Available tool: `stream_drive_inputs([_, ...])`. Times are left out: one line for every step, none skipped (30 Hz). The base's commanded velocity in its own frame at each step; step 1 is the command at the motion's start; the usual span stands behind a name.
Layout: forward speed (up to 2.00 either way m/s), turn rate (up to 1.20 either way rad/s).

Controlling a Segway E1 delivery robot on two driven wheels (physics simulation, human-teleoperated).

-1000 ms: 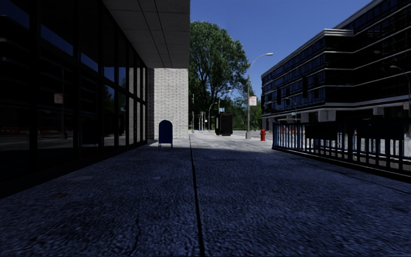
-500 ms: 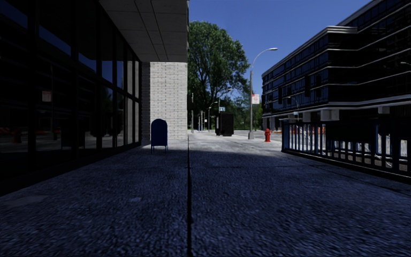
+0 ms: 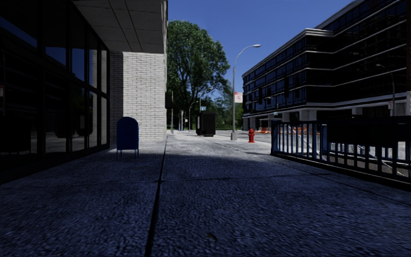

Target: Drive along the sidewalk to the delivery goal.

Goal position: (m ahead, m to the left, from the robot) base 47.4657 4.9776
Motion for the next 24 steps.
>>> stream_drive_inputs([2.00, 0.00])
stream_drive_inputs([2.00, 0.00])
stream_drive_inputs([2.00, 0.00])
stream_drive_inputs([2.00, 0.00])
stream_drive_inputs([2.00, 0.00])
stream_drive_inputs([2.00, 0.00])
stream_drive_inputs([2.00, 0.00])
stream_drive_inputs([2.00, 0.00])
stream_drive_inputs([2.00, 0.00])
stream_drive_inputs([2.00, 0.00])
stream_drive_inputs([2.00, 0.00])
stream_drive_inputs([2.00, 0.00])
stream_drive_inputs([2.00, 0.00])
stream_drive_inputs([2.00, 0.00])
stream_drive_inputs([2.00, 0.00])
stream_drive_inputs([2.00, 0.00])
stream_drive_inputs([2.00, 0.00])
stream_drive_inputs([2.00, 0.00])
stream_drive_inputs([2.00, 0.00])
stream_drive_inputs([2.00, 0.00])
stream_drive_inputs([2.00, 0.00])
stream_drive_inputs([2.00, 0.00])
stream_drive_inputs([2.00, 0.00])
stream_drive_inputs([2.00, 0.00])
